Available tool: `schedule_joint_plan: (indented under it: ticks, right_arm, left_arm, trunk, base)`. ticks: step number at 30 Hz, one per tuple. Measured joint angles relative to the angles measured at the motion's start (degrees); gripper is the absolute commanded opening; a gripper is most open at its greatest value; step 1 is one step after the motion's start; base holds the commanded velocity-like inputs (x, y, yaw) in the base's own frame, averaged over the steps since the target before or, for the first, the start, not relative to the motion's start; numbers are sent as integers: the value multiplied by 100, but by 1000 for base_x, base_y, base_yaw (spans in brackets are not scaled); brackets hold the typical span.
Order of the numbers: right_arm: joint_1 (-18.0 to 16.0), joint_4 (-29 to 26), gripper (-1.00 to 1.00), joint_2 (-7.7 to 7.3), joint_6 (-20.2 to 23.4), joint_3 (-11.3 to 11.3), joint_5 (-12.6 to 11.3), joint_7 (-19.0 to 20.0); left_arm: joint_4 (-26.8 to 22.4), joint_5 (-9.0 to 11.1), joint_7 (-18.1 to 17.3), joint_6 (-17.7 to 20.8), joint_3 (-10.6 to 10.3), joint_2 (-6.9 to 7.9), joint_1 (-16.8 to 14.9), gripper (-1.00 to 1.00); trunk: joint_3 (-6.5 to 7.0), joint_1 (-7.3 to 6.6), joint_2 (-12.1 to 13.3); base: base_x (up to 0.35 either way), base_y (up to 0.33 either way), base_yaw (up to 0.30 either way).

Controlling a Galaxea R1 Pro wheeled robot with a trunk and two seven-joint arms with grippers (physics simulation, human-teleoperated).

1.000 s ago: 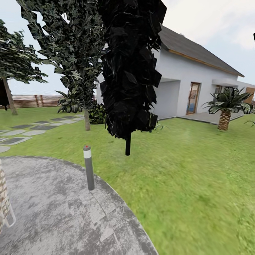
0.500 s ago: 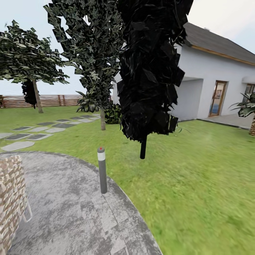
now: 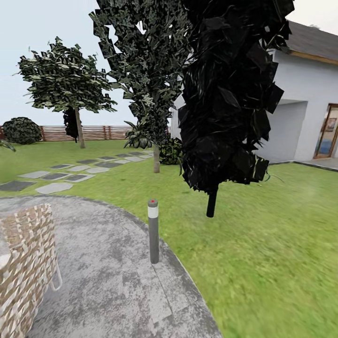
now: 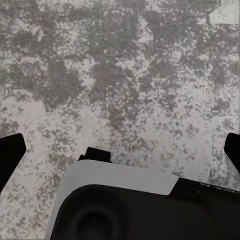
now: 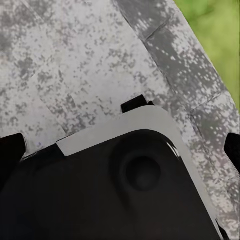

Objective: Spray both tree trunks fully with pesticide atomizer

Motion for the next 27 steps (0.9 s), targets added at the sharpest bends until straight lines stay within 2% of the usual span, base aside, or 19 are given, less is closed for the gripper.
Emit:
schedule_joint_plan:
  ticks: [27]
  right_arm:
    - [0,-7,100,32,-1,28,8,0]
  left_arm:
    - [1,0,0,0,0,0,0,100]
  trunk:
    - [0,0,0]
  base:
    - [332,0,277]
